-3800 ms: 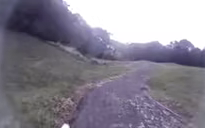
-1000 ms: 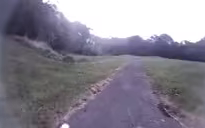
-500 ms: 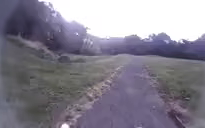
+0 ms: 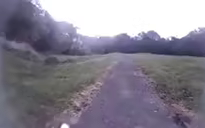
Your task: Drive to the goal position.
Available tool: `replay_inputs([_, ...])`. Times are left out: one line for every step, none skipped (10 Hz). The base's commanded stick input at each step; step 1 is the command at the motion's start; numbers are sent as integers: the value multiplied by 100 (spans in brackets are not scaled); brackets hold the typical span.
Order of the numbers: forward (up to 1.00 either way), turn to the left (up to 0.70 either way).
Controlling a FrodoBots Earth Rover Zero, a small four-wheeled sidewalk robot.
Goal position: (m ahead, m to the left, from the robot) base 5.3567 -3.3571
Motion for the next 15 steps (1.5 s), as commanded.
replay_inputs([70,-35])
replay_inputs([70,-35])
replay_inputs([70,-35])
replay_inputs([70,-35])
replay_inputs([70,-35])
replay_inputs([70,-35])
replay_inputs([70,-35])
replay_inputs([70,-35])
replay_inputs([70,-35])
replay_inputs([70,-35])
replay_inputs([70,-35])
replay_inputs([70,0])
replay_inputs([70,0])
replay_inputs([70,0])
replay_inputs([70,0])
